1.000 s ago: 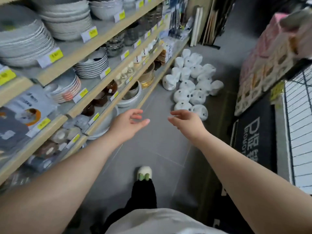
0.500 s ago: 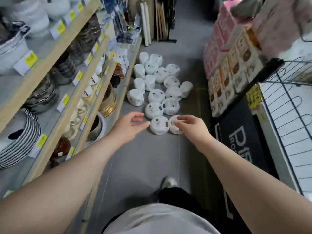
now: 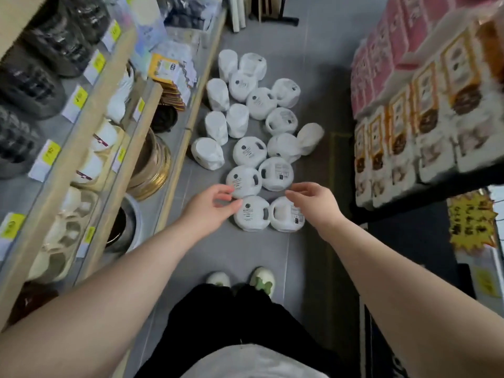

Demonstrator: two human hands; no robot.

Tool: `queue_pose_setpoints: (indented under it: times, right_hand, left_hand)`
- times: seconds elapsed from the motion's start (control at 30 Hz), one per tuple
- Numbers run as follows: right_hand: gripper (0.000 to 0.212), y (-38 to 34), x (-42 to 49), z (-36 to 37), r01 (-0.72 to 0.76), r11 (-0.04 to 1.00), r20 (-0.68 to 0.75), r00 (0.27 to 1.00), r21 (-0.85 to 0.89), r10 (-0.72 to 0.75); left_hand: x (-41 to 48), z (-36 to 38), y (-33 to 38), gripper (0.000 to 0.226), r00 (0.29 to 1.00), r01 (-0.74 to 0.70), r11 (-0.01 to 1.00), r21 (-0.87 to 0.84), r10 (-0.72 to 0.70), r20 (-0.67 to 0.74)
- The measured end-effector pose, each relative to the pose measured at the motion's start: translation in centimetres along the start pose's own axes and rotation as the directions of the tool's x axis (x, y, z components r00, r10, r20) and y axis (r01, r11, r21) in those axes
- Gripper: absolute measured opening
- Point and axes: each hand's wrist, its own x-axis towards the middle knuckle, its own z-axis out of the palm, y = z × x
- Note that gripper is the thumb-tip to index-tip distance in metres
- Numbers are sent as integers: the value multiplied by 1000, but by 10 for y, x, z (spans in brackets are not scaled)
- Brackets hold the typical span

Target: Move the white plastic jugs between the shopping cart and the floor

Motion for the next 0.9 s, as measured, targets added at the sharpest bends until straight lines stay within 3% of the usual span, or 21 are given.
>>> queue_pose_setpoints:
  times: [0.23, 0.53, 0.7, 0.77, 0.9]
  right_hand:
    - [33, 65, 128, 26, -130, 991, -41, 991, -27, 129]
    - [39, 258, 296, 59, -324, 946, -126, 939, -8, 321]
    - [66, 362, 382, 76, -340, 924, -104, 939, -175, 327]
    - [63, 395, 413, 81, -347, 915, -91, 938, -206, 335]
    - [67, 428, 456, 89, -305, 952, -80, 950, -19, 303]
  left_hand:
    - [146, 52, -39, 39, 988, 64, 993, 95, -77, 134]
    - [338, 202, -162, 40, 955, 36, 972, 231, -102, 280]
    - [419, 287, -232, 82, 923, -48, 930, 365, -98, 371]
    - [449, 315, -263, 97, 916, -94, 915, 391, -75, 395]
    - [487, 349, -304, 109, 901, -165, 856, 489, -71, 427]
